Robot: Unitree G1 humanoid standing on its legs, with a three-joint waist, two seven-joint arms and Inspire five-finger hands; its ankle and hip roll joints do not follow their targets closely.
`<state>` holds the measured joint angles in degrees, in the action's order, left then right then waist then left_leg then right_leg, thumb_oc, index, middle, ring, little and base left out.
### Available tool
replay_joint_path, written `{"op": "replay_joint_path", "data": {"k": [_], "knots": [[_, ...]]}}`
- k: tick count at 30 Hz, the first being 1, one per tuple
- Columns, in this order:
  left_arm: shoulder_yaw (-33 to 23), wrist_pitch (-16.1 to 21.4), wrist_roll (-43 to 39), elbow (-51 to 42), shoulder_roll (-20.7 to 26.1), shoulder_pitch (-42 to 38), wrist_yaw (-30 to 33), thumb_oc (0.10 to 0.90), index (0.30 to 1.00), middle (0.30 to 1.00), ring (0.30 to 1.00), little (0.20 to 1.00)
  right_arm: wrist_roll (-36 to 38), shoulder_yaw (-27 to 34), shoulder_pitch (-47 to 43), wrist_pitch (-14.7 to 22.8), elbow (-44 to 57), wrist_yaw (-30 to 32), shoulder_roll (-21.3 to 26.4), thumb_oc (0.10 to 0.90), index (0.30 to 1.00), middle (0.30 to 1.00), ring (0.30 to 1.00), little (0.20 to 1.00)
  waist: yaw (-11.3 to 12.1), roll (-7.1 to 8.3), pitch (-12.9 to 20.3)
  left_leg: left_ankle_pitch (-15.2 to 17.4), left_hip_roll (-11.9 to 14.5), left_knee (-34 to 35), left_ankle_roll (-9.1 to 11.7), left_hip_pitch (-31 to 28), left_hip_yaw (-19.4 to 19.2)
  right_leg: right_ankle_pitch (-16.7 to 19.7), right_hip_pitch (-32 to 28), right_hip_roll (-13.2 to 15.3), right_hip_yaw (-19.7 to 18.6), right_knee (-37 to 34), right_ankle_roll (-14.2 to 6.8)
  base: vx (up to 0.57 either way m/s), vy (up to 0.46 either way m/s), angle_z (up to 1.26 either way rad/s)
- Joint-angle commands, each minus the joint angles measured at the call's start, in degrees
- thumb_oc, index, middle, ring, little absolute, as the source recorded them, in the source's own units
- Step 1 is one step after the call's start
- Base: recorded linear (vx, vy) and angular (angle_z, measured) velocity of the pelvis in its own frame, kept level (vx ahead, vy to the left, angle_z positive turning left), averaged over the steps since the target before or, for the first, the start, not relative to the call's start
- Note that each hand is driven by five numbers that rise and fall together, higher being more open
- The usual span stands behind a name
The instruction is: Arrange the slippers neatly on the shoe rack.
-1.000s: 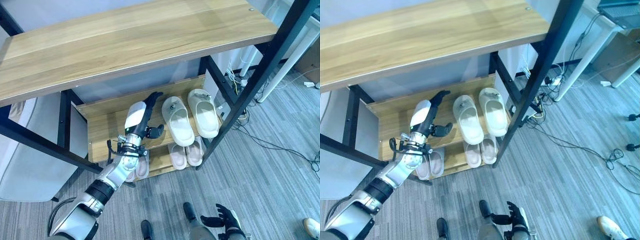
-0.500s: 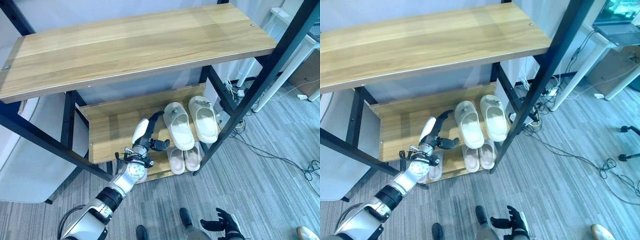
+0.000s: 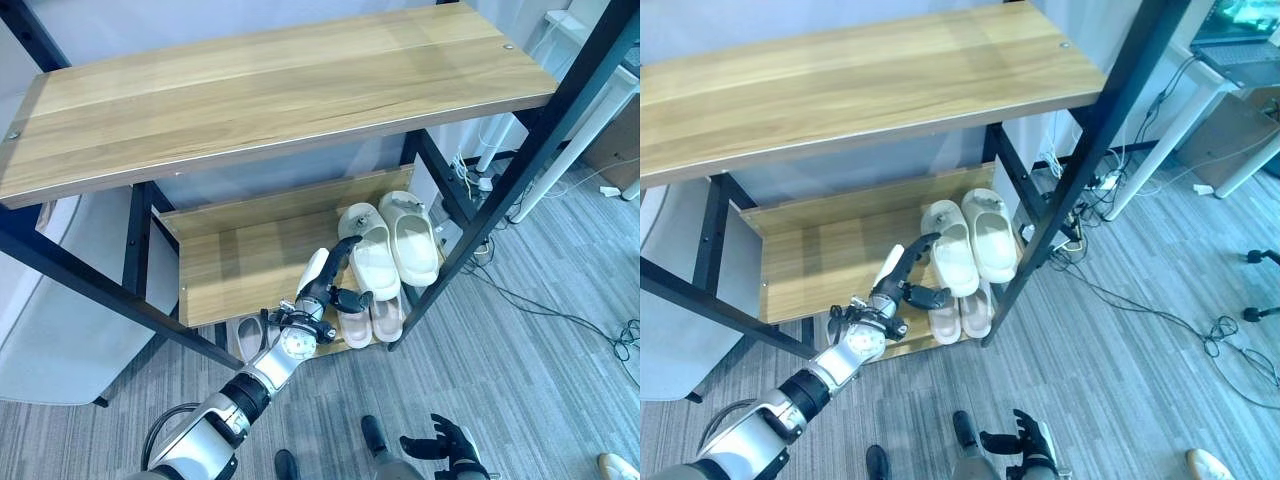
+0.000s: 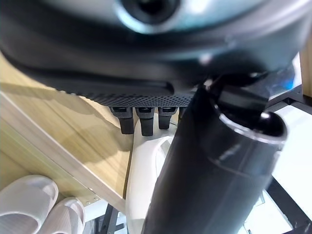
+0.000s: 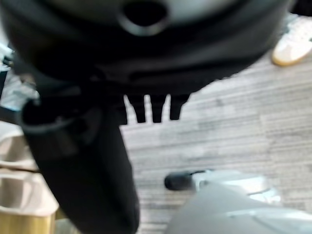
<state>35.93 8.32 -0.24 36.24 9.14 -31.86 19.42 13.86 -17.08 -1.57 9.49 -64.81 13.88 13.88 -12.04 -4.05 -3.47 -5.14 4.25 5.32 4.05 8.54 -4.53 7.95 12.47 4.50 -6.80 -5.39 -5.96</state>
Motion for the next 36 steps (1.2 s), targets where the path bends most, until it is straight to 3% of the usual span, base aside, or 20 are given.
{"op": "replay_joint_path", "data": {"k": [1, 20, 27, 30, 36], "knots": [[-0.7, 2.2, 2.7, 6.0, -4.0, -11.7, 0.7, 0.8, 0.9, 0.9, 0.9, 0.9, 1.1, -0.2, -1.6, 1.6, -0.4, 0.9, 2.1, 0.8, 0.9, 0.9, 0.9, 0.9, -0.4, -0.43, -1.7, 6.6, -1.7, -0.3, -1.1, -1.9, -1.8, -8.4, -1.5, -2.4, 2.5, 0.4, -0.1, 0.0, 0.0, 0.0], [-0.8, 0.3, 6.0, 19.3, -6.8, -18.6, 4.2, 0.8, 0.9, 0.9, 0.9, 0.9, 1.2, -1.7, -2.6, 1.9, -2.2, 1.0, 2.3, 0.8, 0.9, 0.9, 0.9, 0.9, -1.3, 0.24, -0.4, 6.7, -1.5, -0.3, -1.0, -1.5, -2.2, -8.0, -0.7, -2.5, 2.3, 0.4, -0.4, 0.0, 0.0, -0.03], [-2.6, 1.0, 5.2, 11.2, -2.8, -14.9, 4.3, 0.8, 0.9, 0.9, 0.9, 0.9, 2.0, -0.5, -2.9, 1.5, -2.4, 0.7, 1.5, 0.8, 0.9, 0.9, 0.9, 0.9, -0.1, 0.76, -0.2, 6.8, -1.7, -0.3, -1.0, -3.1, -1.5, -8.5, -2.8, -2.4, 3.0, 0.4, -0.2, 0.0, 0.0, 0.0], [-3.6, 1.8, 7.4, 3.5, 1.8, -9.3, 3.4, 0.8, 0.9, 0.9, 0.9, 0.9, 2.4, 0.5, -3.8, 1.1, -2.8, 0.4, 0.8, 0.8, 0.9, 0.9, 0.9, 0.9, 1.0, 1.22, 0.2, 7.1, -1.8, -0.3, -1.0, -4.4, -1.1, -8.9, -4.4, -2.2, 3.6, 0.4, -0.1, 0.0, 0.0, 0.0], [-5.9, 2.6, 8.2, -2.8, 5.2, -3.2, 2.5, 0.8, 0.9, 0.9, 0.9, 0.9, 2.0, 1.0, -2.8, 0.8, -3.0, -0.2, -0.2, 0.8, 0.9, 0.9, 0.9, 0.9, 2.0, 1.86, 1.3, 7.3, -2.1, -0.3, -1.2, -5.4, -0.7, -9.1, -5.6, -2.1, 4.2, 0.4, -0.2, -0.01, 0.004, 0.08]]}}
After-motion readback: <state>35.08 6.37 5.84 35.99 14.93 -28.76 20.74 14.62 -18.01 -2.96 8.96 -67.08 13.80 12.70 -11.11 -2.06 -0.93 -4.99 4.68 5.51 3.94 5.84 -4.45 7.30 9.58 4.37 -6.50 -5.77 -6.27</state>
